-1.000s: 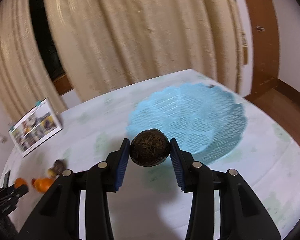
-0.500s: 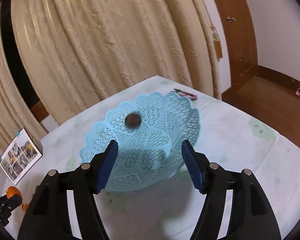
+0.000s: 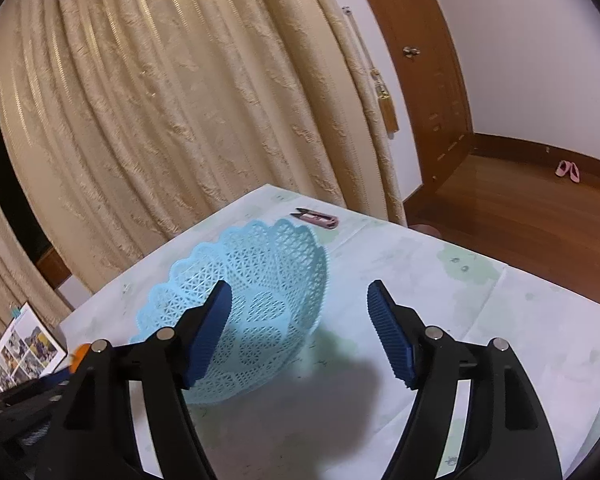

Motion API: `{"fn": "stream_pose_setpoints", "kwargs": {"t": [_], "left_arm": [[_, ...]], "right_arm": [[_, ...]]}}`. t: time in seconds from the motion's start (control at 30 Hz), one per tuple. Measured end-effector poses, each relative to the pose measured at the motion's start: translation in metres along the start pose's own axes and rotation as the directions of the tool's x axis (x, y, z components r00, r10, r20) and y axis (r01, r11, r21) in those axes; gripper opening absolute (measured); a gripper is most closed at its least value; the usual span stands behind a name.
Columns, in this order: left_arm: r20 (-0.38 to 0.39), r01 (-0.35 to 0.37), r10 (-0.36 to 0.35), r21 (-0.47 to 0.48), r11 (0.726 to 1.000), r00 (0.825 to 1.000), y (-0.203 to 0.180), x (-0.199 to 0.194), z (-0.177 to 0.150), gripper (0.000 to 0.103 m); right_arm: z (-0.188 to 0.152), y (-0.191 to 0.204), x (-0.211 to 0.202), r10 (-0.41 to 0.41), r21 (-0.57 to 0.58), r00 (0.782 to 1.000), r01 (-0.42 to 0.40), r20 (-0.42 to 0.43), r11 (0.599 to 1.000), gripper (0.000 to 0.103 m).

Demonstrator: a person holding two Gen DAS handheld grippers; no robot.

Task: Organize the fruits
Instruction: 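Drop the dark fruit into the blue basket with the right tool while the left tool releases the orange there, then move both open tools back from the basket to the fruit pile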

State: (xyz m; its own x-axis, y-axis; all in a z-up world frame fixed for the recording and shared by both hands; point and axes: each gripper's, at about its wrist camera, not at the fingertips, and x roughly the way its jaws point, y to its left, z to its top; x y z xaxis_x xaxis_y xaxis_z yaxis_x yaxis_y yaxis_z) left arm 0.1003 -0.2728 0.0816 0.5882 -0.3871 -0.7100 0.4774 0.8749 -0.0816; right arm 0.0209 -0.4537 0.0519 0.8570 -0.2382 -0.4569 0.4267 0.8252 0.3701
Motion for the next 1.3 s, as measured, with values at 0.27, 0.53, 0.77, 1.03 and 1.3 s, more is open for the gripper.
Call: {"fn": "stream_pose_setpoints", "kwargs": {"t": [0.27,0.53,0.77,1.03,1.3], "left_arm": [[0.022,0.017,-0.017,-0.005,1.0,1.0,-0.016,0.009,0.01,0.084],[0.045,-0.065,0.067,-0.048,0.997,0.997,0.011,-0.006,0.01,0.086],[0.068,-0.113,0.118,-0.077,0.991,0.991,0.034,-0.035,0.004,0.092],[0.09,-0.173,0.187,-0.14,0.975,0.978,0.074,-0.068,-0.01,0.092],[0.103,-0.257,0.28,-0.193,0.947,0.954,0.117,-0.097,-0.033,0.092]], "right_arm": [[0.004,-0.014,-0.005,-0.028,0.058,0.999,0.027,0.03,0.998,0.074],[0.004,-0.013,-0.009,-0.028,0.055,0.998,0.025,0.06,0.998,0.078],[0.001,-0.007,-0.01,-0.024,0.028,0.997,0.022,0.076,0.999,0.081],[-0.005,0.007,-0.015,-0.032,-0.042,0.993,0.037,0.11,0.998,0.082],[-0.014,0.023,-0.015,-0.046,-0.115,0.99,0.062,0.132,0.991,0.082]]}}
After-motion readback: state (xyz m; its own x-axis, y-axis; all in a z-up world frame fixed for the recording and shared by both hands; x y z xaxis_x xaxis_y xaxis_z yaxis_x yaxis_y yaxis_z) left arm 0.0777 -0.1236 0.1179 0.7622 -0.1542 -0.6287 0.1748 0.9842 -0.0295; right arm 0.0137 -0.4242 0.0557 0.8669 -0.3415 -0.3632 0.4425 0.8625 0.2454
